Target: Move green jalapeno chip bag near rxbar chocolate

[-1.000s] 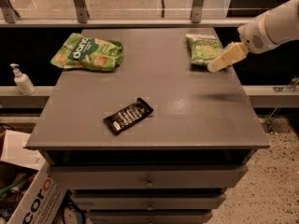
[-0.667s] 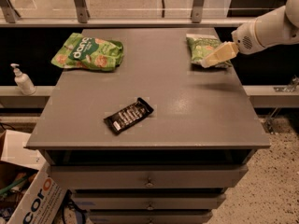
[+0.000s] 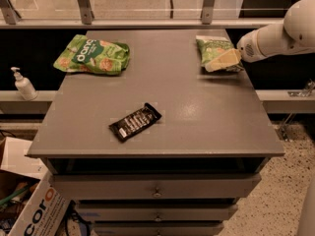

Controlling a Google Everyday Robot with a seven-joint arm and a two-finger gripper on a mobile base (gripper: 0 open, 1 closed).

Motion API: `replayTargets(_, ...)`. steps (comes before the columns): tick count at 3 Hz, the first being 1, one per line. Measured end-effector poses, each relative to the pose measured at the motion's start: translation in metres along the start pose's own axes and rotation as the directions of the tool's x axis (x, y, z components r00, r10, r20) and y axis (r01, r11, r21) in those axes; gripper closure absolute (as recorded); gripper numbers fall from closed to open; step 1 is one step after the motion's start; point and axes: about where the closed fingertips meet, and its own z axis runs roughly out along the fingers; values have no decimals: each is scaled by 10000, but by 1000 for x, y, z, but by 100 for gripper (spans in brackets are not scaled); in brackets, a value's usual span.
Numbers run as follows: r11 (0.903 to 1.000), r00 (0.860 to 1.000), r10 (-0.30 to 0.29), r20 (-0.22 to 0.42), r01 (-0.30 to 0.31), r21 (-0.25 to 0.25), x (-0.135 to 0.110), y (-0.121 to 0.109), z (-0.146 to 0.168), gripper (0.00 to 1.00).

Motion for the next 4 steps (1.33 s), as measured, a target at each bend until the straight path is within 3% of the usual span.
replayTargets(2, 9996, 9999, -65, 84, 62, 261, 5, -12, -11, 41)
replayTargets(4, 9970, 9972, -688, -291, 677, -383, 9, 23, -23, 87)
